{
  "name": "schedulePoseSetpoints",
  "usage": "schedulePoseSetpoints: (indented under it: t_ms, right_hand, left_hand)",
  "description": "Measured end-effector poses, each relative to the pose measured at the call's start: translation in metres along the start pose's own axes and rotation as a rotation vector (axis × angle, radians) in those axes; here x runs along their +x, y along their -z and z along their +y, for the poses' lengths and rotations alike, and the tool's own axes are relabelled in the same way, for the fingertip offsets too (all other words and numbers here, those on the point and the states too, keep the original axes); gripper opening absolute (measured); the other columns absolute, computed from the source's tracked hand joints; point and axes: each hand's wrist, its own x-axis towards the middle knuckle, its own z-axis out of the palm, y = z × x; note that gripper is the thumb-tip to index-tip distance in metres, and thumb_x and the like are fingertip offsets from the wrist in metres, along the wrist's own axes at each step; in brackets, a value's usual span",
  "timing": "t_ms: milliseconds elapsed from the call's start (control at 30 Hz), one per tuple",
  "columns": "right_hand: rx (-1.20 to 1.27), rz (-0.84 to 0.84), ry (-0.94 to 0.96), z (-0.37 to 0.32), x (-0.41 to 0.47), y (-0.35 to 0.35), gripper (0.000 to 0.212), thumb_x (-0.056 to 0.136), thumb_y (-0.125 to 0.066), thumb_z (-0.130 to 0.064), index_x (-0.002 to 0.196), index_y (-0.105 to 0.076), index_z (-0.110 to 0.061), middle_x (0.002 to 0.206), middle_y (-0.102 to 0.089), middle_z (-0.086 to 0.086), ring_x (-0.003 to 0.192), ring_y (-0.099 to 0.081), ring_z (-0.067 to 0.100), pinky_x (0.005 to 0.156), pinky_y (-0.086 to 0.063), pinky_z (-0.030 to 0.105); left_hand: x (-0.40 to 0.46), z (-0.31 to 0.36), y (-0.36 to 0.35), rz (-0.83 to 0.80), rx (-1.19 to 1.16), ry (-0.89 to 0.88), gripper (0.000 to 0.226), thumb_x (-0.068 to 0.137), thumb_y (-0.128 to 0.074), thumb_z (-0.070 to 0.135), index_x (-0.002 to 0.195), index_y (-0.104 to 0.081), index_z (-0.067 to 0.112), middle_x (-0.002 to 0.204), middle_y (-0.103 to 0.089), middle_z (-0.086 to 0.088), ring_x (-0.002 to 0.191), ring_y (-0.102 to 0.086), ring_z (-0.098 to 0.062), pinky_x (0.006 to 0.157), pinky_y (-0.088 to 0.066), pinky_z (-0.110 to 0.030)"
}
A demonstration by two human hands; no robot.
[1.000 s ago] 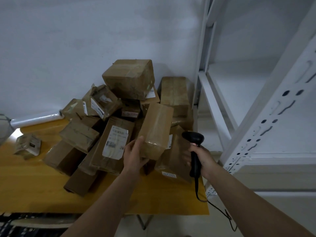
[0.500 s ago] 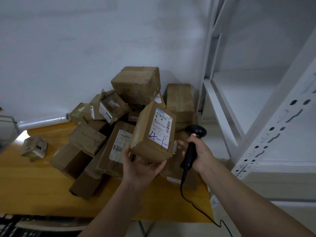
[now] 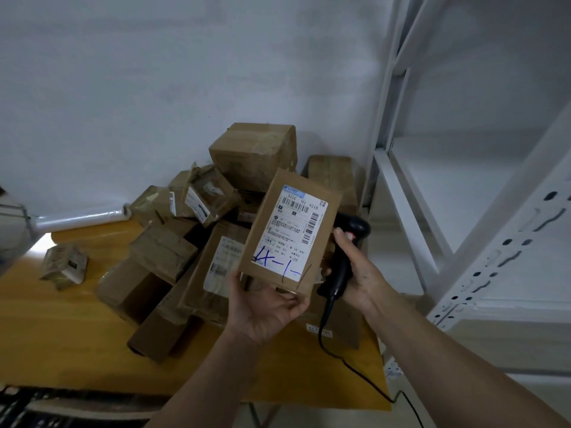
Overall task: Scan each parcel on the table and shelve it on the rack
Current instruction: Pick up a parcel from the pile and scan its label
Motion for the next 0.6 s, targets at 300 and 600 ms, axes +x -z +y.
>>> schedulePoseSetpoints:
  t_ms: [300, 600]
  right_hand:
    - [-0.269, 0.0, 0.099, -0.007, -0.003, -0.007, 0.065, 0.058, -0.084, -0.03, 0.117, -0.064, -0.012, 0.106, -0.074, 0.009, 0.085, -0.07, 0.021, 0.048, -0.048, 0.021]
    - [-0.336, 0.035, 0.155, -0.009, -0.003, -0.014, 0.074, 0.052, -0.086, -0.036, 0.118, -0.065, -0.011, 0.107, -0.074, 0.011, 0.088, -0.068, 0.022, 0.051, -0.046, 0.024]
  left_hand:
    - [0.002, 0.002, 0.001, 0.084, -0.081, 0.017, 0.092, 0.073, -0.049, 0.081, 0.141, -0.05, 0.018, 0.141, -0.045, -0.028, 0.128, -0.044, -0.045, 0.095, -0.046, -0.055]
    - [0.0, 0.004, 0.008, 0.044, -0.008, 0.008, 0.087, 0.062, -0.067, 0.069, 0.131, -0.061, 0.017, 0.137, -0.049, -0.03, 0.126, -0.045, -0.051, 0.102, -0.04, -0.061]
